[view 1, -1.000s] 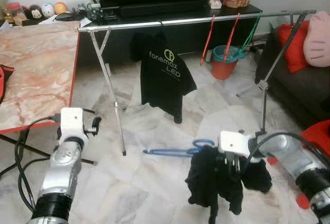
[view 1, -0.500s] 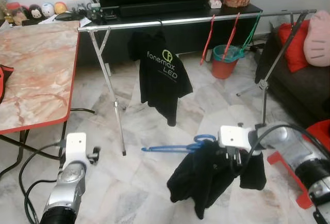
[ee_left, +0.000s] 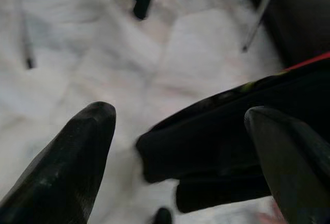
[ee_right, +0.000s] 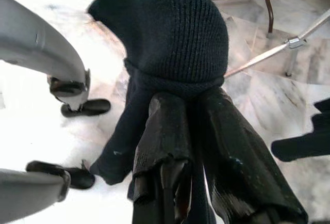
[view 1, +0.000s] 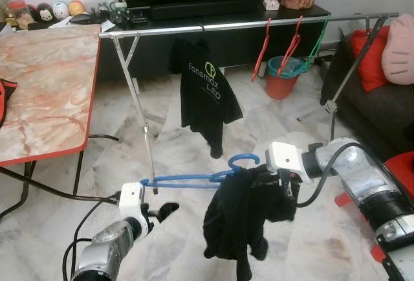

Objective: Hang hanger

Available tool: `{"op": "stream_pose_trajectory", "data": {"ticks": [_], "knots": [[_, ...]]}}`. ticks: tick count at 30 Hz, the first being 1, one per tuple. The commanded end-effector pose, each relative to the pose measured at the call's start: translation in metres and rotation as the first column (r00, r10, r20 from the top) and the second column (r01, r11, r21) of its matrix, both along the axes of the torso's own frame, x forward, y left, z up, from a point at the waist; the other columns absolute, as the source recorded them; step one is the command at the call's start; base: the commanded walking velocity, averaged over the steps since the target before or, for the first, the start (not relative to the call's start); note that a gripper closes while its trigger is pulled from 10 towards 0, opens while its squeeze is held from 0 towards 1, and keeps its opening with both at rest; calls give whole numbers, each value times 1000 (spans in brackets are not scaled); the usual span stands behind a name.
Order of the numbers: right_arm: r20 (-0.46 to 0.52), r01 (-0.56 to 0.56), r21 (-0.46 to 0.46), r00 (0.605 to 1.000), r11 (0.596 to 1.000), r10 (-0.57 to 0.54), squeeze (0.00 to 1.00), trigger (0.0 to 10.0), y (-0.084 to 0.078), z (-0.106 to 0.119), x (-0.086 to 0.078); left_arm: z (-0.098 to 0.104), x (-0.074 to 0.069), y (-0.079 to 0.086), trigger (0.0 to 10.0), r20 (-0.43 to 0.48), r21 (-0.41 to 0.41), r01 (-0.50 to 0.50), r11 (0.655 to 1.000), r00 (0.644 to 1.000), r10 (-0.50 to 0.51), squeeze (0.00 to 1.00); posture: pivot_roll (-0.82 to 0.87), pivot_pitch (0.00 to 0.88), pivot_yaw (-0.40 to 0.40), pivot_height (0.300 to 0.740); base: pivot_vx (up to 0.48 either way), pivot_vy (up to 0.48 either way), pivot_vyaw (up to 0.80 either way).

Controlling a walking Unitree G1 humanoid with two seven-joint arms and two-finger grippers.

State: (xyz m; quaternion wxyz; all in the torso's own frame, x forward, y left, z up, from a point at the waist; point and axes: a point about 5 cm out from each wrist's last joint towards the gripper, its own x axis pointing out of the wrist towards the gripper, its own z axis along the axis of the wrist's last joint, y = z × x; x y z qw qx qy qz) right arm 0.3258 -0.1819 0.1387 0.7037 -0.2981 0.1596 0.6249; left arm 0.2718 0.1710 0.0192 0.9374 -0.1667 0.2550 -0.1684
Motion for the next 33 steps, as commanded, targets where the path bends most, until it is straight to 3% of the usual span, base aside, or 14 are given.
{"op": "stream_pose_trajectory", "data": {"ticks": [1,6,9,10,11,16,18,27,33], "knots": [[22,-41,48,999,998,40,0,0,5,13,1,7,-1,-2,10000,47,-65,66,996,997,-63,0,6,0,-13,740,0,0,0],[26,-33,50,999,998,31,0,0,6,13,3,4,-10,-5,10000,62,17,188,982,980,-189,0,7,0,-19,740,0,0,0],[37,-38,71,999,997,36,0,0,10,19,6,-4,-14,-3,10000,36,154,219,963,973,-227,0,6,0,-22,740,0,0,0],[37,-38,71,999,997,36,0,0,10,19,6,-4,-14,-3,10000,36,154,219,963,973,-227,0,6,0,-22,740,0,0,0],[49,-40,92,998,995,36,0,0,15,23,8,-8,-13,-2,10000,41,222,215,951,972,-230,0,6,0,-22,740,0,0,0],[102,-21,118,995,993,9,0,0,24,31,17,-8,-8,-1,10000,85,271,135,953,983,-163,0,4,0,-23,740,0,0,0],[134,24,101,990,995,-37,0,0,25,32,23,-14,-6,6,10000,74,351,75,933,991,-107,0,6,0,-25,740,0,0,0],[114,9,175,993,985,-29,0,0,37,32,22,-14,-6,-2,10000,134,271,40,962,988,-79,0,6,0,-25,740,0,0,0],[125,12,186,991,983,-35,0,0,45,35,27,-4,5,0,10000,229,388,-14,921,970,-82,0,2,0,-28,740,0,0,0]]}}
